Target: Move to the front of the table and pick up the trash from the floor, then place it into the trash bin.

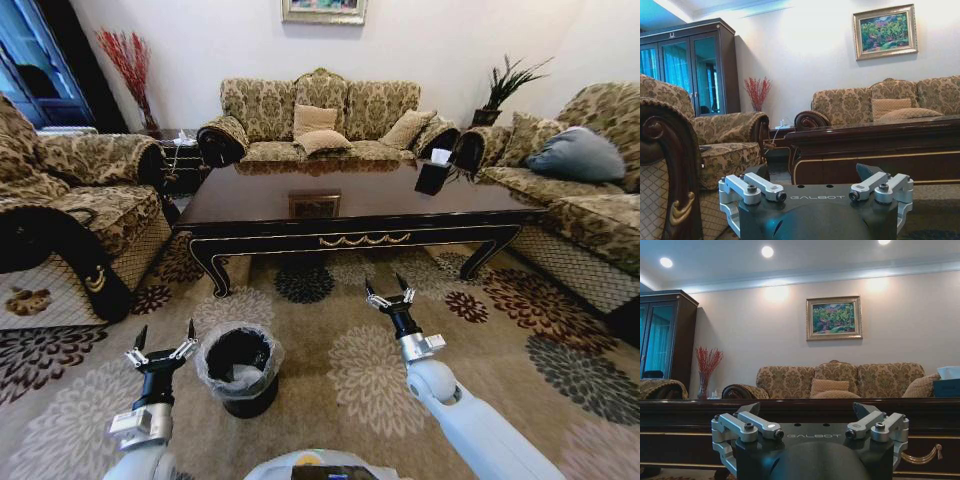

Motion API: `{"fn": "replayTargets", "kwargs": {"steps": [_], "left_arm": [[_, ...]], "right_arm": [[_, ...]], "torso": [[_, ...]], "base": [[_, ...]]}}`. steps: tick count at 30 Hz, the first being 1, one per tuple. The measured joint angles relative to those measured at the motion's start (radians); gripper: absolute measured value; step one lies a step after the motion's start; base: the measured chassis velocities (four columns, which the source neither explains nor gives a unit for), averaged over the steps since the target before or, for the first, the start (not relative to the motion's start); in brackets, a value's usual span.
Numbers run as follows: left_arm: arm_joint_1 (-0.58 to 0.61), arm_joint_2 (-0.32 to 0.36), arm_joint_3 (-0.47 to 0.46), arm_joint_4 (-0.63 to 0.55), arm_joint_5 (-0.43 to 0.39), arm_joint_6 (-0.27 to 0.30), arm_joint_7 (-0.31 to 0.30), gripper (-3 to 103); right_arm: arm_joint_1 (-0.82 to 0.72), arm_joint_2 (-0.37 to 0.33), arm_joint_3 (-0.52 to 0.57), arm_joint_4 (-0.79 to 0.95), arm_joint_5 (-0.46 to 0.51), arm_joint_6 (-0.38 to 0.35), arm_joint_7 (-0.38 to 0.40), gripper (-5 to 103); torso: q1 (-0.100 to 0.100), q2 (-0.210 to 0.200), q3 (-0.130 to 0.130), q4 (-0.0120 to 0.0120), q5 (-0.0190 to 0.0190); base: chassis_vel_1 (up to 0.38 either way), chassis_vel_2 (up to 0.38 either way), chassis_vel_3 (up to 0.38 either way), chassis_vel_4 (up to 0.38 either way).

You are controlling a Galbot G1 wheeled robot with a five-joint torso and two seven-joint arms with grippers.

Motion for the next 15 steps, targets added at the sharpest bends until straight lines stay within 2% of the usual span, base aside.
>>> {"fn": "replayTargets", "kwargs": {"steps": [7, 15], "left_arm": [[0.0, 0.0, 0.0, 0.0, 0.0, 0.001, 0.0, 100], [0.0, 0.0, 0.0, 0.0, 0.0, 0.001, 0.0, 100]], "right_arm": [[0.001, 0.0, 0.0, 0.0, 0.0, 0.0, 0.0, 100], [0.001, 0.0, -0.001, -0.001, 0.0, -0.001, 0.0, 100]], "torso": [[0.0, 0.0, 0.0, 0.0001, 0.0], [0.0, 0.0, 0.0, 0.0002, -0.0001]], "base": [[0.016, -0.013, -0.007, 0.016], [0.122, -0.119, -0.143, 0.138]]}}
